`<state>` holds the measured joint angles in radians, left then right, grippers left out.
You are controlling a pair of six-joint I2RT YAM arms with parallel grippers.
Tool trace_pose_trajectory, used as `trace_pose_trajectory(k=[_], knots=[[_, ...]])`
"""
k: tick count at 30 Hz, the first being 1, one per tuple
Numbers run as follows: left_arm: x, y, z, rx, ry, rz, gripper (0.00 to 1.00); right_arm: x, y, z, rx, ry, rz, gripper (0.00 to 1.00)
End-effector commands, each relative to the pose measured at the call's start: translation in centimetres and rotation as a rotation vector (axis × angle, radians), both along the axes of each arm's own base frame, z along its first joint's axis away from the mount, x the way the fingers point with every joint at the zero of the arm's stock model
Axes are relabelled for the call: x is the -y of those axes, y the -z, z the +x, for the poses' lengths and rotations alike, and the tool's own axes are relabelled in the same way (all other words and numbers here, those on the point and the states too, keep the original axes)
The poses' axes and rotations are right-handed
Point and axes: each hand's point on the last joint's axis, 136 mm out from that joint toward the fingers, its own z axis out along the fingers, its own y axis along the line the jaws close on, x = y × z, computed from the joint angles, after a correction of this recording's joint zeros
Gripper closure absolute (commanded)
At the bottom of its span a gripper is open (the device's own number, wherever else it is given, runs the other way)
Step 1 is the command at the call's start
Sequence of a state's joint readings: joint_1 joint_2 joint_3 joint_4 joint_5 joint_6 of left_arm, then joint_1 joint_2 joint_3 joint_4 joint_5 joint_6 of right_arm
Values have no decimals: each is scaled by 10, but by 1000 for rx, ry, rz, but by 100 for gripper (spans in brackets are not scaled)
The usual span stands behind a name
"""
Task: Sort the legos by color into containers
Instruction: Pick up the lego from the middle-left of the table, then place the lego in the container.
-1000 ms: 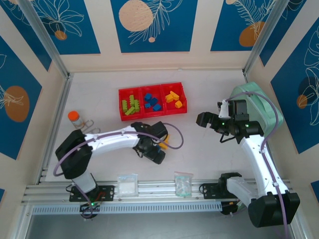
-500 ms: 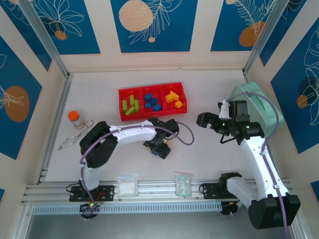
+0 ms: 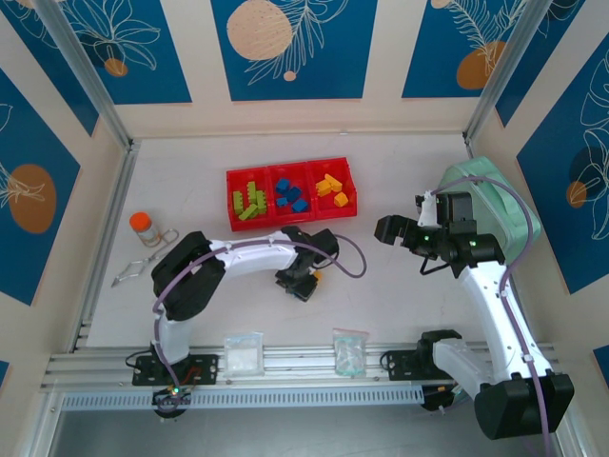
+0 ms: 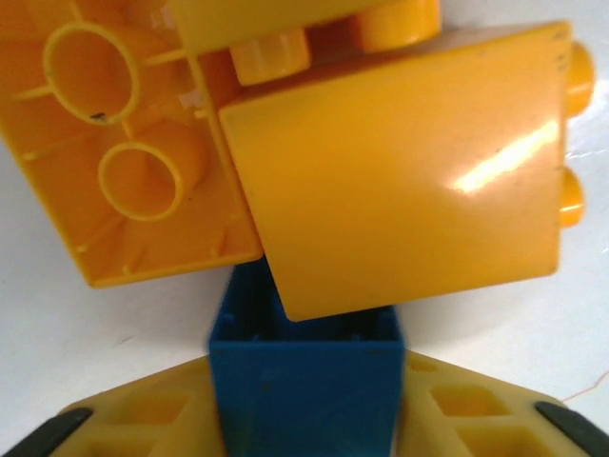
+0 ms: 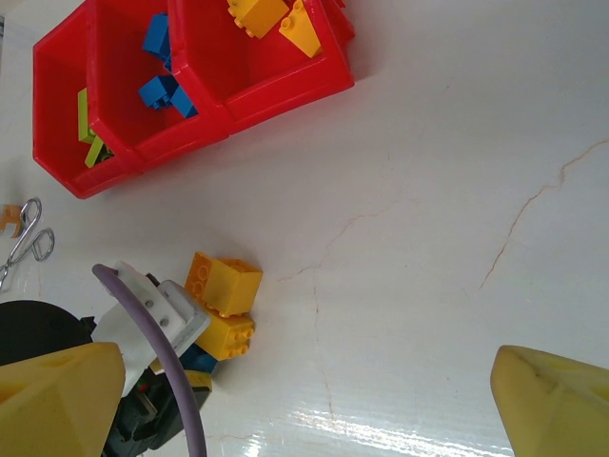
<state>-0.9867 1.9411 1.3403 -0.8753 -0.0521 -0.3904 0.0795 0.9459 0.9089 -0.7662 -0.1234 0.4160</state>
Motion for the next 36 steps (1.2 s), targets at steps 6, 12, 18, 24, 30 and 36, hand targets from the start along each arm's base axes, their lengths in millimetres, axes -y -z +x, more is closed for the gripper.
trace_pose_trajectory(k=[6,12,18,24,30,36], knots=[[-21,-32,9,106,-95,1,80,-2,-1,-4,6,-12,-2,1],[-37,-87,46,247,-264,-112,79,-1,-3,-3,12,-9,0,1],[-38,-128,103,334,-330,-201,76,-3,-4,-6,18,-16,3,1],[-28,-161,176,406,-342,-224,75,-3,-7,-6,24,-22,0,1],[-22,-167,228,434,-342,-225,74,0,-9,-9,27,-18,-36,1],[-25,-146,261,397,-370,-205,71,2,-6,-11,37,-10,-53,1]])
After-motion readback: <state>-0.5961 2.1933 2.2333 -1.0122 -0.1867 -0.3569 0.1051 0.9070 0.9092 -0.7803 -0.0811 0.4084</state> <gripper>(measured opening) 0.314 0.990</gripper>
